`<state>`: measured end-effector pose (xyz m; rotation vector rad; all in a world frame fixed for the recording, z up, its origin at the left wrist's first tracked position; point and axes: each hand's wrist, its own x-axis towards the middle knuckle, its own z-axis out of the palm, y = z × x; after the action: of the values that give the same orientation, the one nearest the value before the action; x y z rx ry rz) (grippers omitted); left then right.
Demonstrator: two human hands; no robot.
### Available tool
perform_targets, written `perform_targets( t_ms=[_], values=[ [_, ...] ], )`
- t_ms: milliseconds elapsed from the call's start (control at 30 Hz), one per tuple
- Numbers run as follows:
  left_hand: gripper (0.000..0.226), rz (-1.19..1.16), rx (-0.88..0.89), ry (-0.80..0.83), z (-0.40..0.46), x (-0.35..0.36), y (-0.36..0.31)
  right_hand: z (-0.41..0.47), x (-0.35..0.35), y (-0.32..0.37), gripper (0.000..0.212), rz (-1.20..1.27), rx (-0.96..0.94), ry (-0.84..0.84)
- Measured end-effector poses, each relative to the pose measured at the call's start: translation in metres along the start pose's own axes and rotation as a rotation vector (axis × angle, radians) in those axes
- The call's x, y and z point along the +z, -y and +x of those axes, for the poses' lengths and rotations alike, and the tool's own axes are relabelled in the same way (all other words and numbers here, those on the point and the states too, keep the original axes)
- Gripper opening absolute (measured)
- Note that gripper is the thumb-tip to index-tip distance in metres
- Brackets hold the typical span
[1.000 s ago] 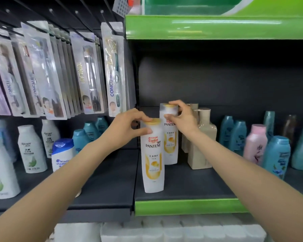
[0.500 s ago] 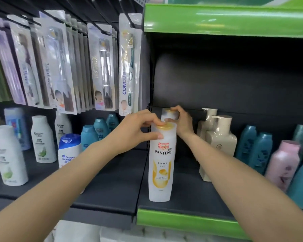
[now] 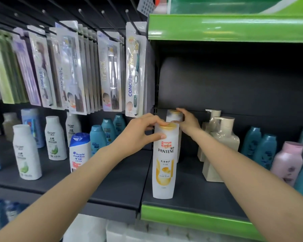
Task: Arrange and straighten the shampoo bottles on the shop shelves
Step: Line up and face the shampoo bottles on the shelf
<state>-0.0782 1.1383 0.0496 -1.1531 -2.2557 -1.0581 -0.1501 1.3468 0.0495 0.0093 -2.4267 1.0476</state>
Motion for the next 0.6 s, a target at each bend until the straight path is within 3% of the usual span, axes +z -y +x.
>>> perform_targets(
  t_ms=[167, 367, 600],
  values=[
    [0.035, 0.037, -0.031, -0.063, -0.007, 0.007, -0.005, -0.017, -0.022, 0.023, 0.033, -0.065, -0.089, -0.057],
    [0.036, 0.143, -0.104, -0.198, -0.024, 0.014, -0.029, -0.062, -0.043, 0.043, 0.016, 0.078, -0.135, 0.093],
    [0.020, 0.110, -0.264, -0.343, -0.081, -0.001, -0.051, -0.121, -0.063, 0.079, 0.017, 0.122, -0.302, -0.112]
  ],
)
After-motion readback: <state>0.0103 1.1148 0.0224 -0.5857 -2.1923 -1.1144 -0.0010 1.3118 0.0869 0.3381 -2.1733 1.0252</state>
